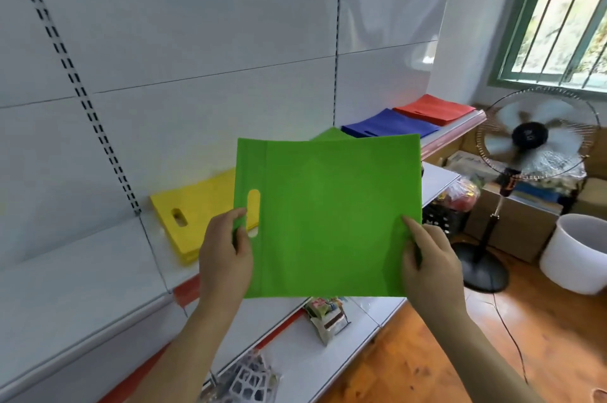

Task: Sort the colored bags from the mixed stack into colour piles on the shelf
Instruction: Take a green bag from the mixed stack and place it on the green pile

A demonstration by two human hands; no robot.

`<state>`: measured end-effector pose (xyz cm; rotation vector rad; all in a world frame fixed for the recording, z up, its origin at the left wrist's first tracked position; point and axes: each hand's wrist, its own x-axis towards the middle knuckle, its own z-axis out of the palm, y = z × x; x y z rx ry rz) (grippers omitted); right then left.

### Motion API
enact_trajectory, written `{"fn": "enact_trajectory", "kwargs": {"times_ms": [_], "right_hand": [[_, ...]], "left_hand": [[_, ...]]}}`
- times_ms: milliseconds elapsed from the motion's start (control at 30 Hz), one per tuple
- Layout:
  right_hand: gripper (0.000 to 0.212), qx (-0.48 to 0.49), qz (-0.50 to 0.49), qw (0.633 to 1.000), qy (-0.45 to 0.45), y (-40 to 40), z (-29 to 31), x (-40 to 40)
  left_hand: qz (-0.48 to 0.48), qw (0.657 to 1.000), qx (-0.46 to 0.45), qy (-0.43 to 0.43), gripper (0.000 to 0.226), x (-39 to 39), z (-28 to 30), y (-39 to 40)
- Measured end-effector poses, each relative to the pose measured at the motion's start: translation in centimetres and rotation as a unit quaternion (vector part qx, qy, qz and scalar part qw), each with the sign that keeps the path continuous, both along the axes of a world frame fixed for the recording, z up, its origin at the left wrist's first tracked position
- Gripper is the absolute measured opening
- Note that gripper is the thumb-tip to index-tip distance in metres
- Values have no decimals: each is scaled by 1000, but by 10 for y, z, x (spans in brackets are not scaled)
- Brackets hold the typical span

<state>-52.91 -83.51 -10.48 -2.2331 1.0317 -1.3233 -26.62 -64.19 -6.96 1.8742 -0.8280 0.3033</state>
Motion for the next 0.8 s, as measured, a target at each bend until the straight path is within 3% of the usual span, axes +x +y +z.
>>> {"fn": "enact_trajectory", "kwargs": {"times_ms": [367, 567, 800], "right_hand": [[50, -25, -14, 997, 75, -166, 12, 28], [46, -31, 2, 997, 68, -247, 19, 68], [37, -26, 75, 996, 51, -341, 13, 133]], "left_hand": [[-3, 1000, -6, 9, 36, 37, -25, -176], [11, 1000, -1, 22, 42, 55, -24, -234], [91, 996, -1, 8, 22, 74, -27, -279]]}}
